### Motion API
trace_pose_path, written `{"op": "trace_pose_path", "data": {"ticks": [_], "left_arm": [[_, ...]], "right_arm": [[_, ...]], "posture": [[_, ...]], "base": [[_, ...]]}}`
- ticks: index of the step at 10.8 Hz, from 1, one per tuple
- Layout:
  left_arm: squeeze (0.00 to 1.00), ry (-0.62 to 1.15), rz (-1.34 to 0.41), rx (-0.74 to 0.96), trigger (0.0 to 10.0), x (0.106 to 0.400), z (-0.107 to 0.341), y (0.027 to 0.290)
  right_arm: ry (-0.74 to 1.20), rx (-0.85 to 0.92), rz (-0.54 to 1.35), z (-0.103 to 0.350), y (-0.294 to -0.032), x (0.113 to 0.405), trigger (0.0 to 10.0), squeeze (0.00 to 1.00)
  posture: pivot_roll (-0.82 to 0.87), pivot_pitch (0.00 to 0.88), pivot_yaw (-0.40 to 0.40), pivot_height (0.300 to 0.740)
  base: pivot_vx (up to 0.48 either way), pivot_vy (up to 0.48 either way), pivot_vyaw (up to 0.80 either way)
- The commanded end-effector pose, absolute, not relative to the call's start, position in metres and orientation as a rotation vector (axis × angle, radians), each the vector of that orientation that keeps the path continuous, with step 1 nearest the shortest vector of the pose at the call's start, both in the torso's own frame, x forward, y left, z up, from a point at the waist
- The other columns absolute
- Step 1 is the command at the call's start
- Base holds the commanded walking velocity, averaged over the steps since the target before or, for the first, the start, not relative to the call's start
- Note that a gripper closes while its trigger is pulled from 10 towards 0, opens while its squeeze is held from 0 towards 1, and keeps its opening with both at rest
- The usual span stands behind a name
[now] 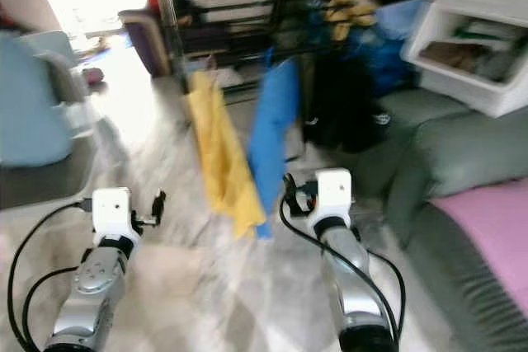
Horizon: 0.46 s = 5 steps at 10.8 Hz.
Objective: Hang hanger
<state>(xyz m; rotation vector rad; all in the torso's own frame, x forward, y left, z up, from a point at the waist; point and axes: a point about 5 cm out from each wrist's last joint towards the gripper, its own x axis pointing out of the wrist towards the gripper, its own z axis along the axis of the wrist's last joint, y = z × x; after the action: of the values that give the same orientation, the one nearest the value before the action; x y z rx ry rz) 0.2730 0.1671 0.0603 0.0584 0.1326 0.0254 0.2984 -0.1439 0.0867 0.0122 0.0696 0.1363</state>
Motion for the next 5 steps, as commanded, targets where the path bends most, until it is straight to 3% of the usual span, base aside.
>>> {"op": "trace_pose_path", "data": {"ticks": [1,2,5], "left_arm": [[0.0,0.129,0.023,0.044,10.0,0.2727,0.0598,0.1608],[0.0,0.118,0.023,0.059,10.0,0.2741,0.0605,0.1604],[0.0,0.107,-0.014,0.08,10.0,0.2809,0.0628,0.155]], "right_arm": [[0.068,0.004,0.13,0.0874,-0.1497,0.2985,10.0,0.0],[0.065,0.001,0.147,0.088,-0.1477,0.2989,10.0,0.0],[0.032,-0.032,0.179,0.0948,-0.1421,0.301,10.0,0.0]], "posture": [[-0.11,0.0,0.055,0.74],[-0.11,0.0,0.056,0.74],[-0.12,0.0,0.073,0.74]], "base": [[0.0,0.0,0.0],[0.0,0.0,0.0],[0.0,0.0,0.8]]}}
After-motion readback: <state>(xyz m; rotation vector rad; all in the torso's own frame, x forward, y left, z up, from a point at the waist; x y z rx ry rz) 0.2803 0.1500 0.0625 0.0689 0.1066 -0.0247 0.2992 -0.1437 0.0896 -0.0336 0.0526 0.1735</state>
